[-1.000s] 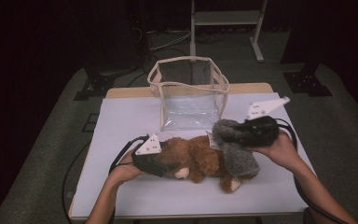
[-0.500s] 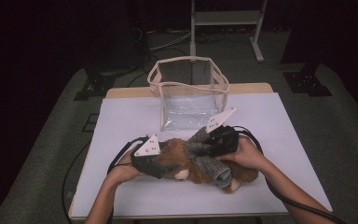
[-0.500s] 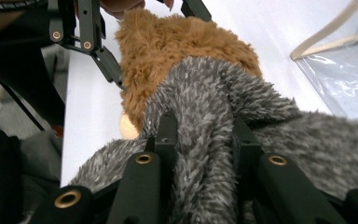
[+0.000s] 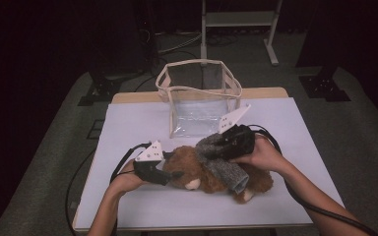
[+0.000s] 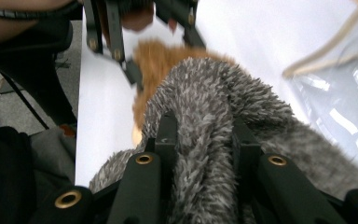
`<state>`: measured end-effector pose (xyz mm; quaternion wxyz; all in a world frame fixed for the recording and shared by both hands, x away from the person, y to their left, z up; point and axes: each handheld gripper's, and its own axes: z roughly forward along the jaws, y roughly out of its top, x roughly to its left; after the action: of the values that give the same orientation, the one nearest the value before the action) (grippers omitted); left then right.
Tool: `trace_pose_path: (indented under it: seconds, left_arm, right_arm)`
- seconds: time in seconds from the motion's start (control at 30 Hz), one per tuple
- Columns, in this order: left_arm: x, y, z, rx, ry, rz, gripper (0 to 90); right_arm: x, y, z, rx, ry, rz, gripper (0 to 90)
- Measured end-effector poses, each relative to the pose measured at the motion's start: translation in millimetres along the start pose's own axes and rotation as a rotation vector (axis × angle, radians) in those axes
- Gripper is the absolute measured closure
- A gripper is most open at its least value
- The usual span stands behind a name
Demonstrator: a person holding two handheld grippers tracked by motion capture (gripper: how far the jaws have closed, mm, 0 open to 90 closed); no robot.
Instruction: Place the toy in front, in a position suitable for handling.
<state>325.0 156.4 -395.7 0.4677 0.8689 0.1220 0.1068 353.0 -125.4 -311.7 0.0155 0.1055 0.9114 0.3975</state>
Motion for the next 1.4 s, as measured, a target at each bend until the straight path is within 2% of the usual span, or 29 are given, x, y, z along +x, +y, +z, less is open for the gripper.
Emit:
trace_pose_path:
  seconds: [0.03,0.07,0.13,0.17,0.2,0.23,0.27,0.33,0.4,0.43,0.5,0.53,0.57,0.6,0.67,0.7,0.8,0.83,0.93,1.03,1.17,1.3,1.33,1.37,1.4]
  left_arm:
    - [-1.0,0.5,0.9,-0.001,0.0,0.004,34.9]
    - [-1.0,0.5,0.9,-0.001,0.0,0.004,34.9]
    - [-2.5,-0.5,2.8,-0.009,0.001,-0.002,34.9]
    - [-2.5,-0.5,2.8,-0.009,0.001,-0.002,34.9]
    - [-3.3,-0.8,3.4,-0.008,0.0,0.0,34.9]
    - [-4.1,-0.8,3.1,-0.005,0.003,0.004,34.8]
    - [-4.1,-0.8,3.1,-0.005,0.003,0.004,34.6]
    - [-4.3,-1.9,2.8,0.008,0.001,0.011,33.4]
    - [-3.3,-2.5,1.0,0.005,-0.004,0.011,31.8]
    - [-2.5,-1.5,-0.2,0.009,0.007,0.004,24.8]
    - [-0.6,0.3,-2.3,0.033,0.021,-0.01,22.4]
    - [0.5,0.4,-3.0,0.046,0.025,-0.012,19.8]
    - [2.4,-1.2,-4.7,0.056,0.029,-0.024,20.1]
    - [2.4,-1.2,-4.7,0.056,0.029,-0.024,23.0]
    - [3.0,-3.1,-4.9,0.037,0.019,-0.028,26.3]
    - [2.9,-3.2,-4.3,0.035,0.019,-0.029,32.2]
    - [2.4,-3.7,-2.9,0.032,0.014,-0.033,35.2]
    - [1.8,-4.2,-2.2,0.023,0.008,-0.03,36.5]
    - [1.1,-3.9,-1.9,0.023,0.003,-0.022,37.1]
    - [-0.4,-4.5,-1.3,0.017,-0.004,-0.018,37.0]
    - [-1.5,-6.5,-2.2,0.025,-0.008,-0.009,36.0]
    - [-1.7,-6.0,-1.8,0.027,-0.007,-0.008,35.5]
    - [-1.1,-6.3,-2.1,0.028,-0.008,-0.002,35.3]
    - [-1.1,-6.3,-2.1,0.028,-0.008,-0.002,35.2]
    - [-0.8,-6.4,-2.1,0.028,-0.009,-0.002,35.1]
  right_arm:
    - [1.1,11.8,4.3,-0.008,0.014,-0.017,69.7]
    - [1.1,11.8,4.3,-0.008,0.014,-0.017,69.7]
    - [6.5,23.5,23.4,0.01,0.028,-0.04,69.7]
    - [6.5,23.5,23.4,0.01,0.028,-0.04,69.7]
    - [8.8,25.3,39.3,0.014,0.043,-0.048,69.7]
    - [9.8,24.7,46.9,0.023,0.056,-0.05,69.6]
    - [9.8,24.7,46.9,0.023,0.056,-0.05,69.6]
    - [12.4,17.8,60.9,0.04,0.065,-0.065,69.4]
    - [11.4,15.1,60.0,0.031,0.071,-0.057,69.5]
    - [9.1,7.4,54.6,0.038,0.047,-0.057,69.5]
    - [7.6,4.0,52.4,0.036,0.044,-0.049,69.5]
    - [4.7,-2.2,48.6,0.04,0.037,-0.029,69.6]
    - [0.3,-10.6,43.4,0.032,0.03,-0.013,69.6]
    - [0.3,-10.6,43.4,0.032,0.03,-0.013,69.6]
    - [-2.6,-16.1,37.5,0.023,0.031,0.009,69.6]
    - [-1.9,-14.6,35.9,0.02,0.028,0.012,69.6]
    - [1.3,-8.6,36.7,0.017,0.02,-0.008,69.6]
    - [4.1,-0.6,39.5,0.011,0.023,-0.02,69.6]
    - [5.8,8.6,45.6,0.0,0.028,-0.037,69.6]
    - [11.1,24.4,62.8,-0.018,0.048,-0.051,69.6]
    - [14.8,26.8,69.9,-0.003,0.048,-0.077,69.5]
    - [7.0,16.6,54.3,0.0,0.011,-0.045,69.4]
    - [-1.7,7.4,40.8,0.007,-0.035,-0.027,69.4]
    - [-1.7,7.4,40.8,0.007,-0.035,-0.027,69.4]
    - [-11.5,-3.5,26.5,0.003,-0.072,0.014,69.3]
